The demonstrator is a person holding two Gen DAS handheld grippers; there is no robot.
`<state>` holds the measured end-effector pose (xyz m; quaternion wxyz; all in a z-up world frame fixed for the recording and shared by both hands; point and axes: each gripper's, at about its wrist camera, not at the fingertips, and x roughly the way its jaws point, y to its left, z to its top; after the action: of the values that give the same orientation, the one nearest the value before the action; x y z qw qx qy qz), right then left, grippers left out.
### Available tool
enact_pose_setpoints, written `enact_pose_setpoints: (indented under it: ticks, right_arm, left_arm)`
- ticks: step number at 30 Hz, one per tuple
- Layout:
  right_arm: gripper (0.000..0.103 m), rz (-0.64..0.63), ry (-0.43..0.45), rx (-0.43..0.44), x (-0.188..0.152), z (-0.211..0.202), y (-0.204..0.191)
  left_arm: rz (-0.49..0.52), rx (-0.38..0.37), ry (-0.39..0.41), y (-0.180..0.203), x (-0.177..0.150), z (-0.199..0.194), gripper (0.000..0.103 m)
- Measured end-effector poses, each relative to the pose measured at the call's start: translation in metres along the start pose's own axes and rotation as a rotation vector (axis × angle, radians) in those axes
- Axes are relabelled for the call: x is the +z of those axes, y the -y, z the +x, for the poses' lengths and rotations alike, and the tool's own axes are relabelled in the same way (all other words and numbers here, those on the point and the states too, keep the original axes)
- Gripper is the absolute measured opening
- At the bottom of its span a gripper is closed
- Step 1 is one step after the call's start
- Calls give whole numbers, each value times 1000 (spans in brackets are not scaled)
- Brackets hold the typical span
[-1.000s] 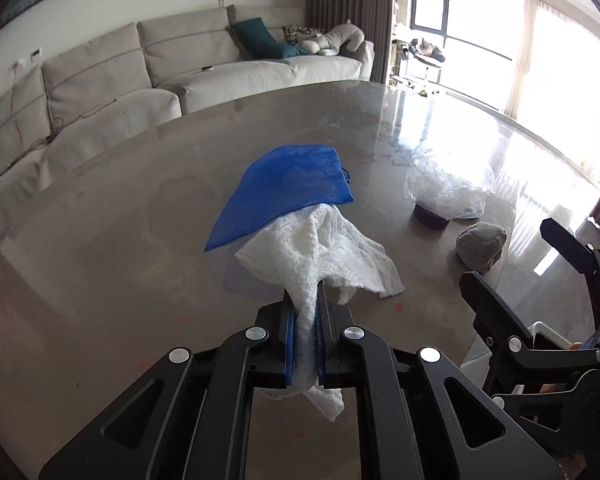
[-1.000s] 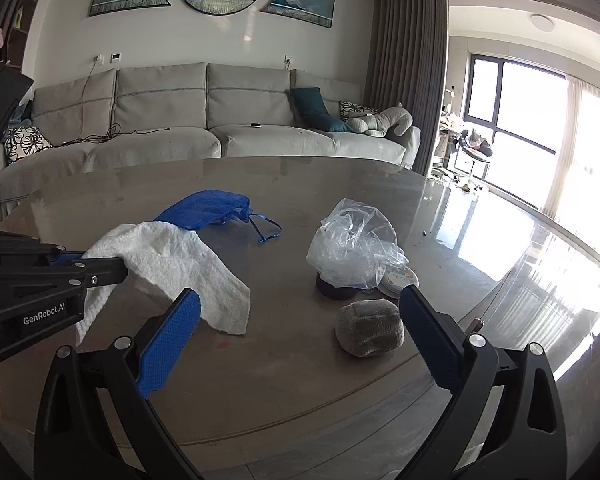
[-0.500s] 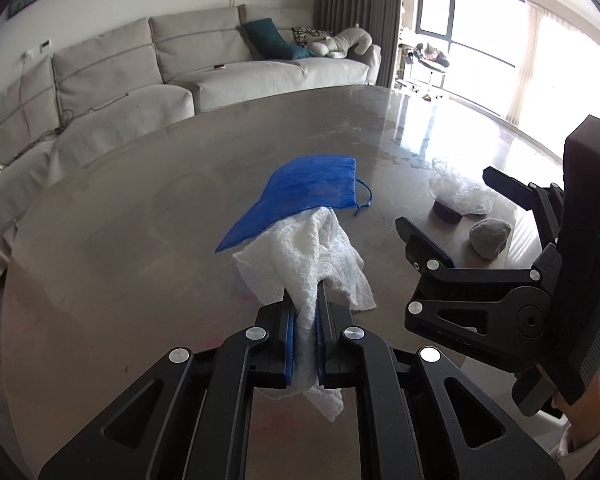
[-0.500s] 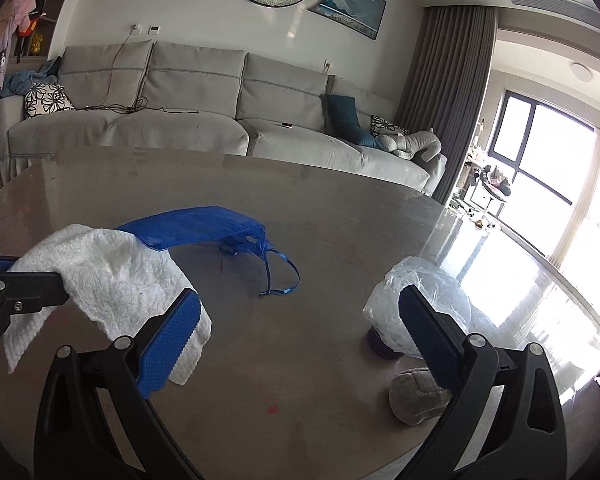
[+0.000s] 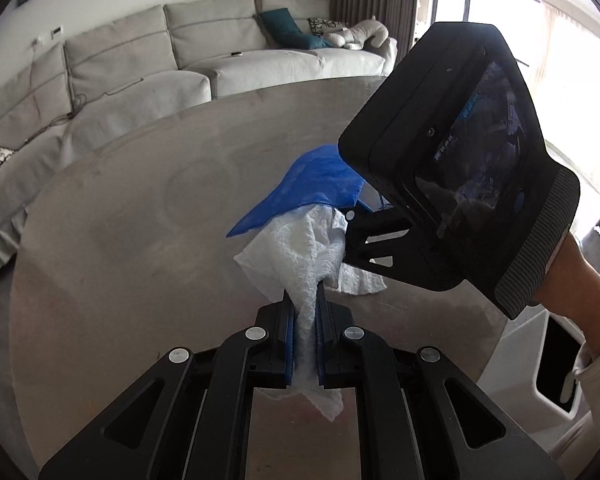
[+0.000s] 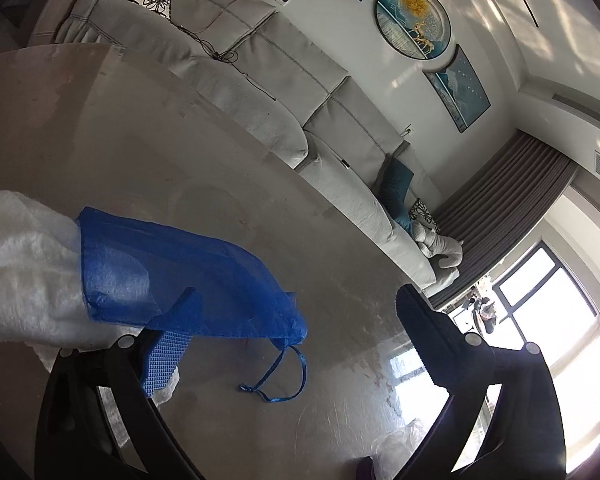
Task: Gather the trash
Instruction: 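Grasp the blue mesh bag with the right gripper and lift it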
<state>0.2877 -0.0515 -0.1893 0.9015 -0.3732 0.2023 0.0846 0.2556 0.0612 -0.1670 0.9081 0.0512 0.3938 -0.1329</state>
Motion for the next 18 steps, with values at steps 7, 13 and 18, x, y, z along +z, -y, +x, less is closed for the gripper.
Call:
enact_pose_setpoints:
  ticks: [7, 13, 18]
  right_arm:
    - [2, 254, -86, 279, 7, 19, 18]
    - [2, 296, -44, 305, 18, -5, 14]
    - [2, 342, -23, 310, 25, -28, 19]
  left_arm:
    - [-32, -5, 10, -9, 2, 0, 8]
    - [-52, 7, 25, -10, 1, -2, 8]
    - [-50, 19, 48, -7, 1, -5, 8]
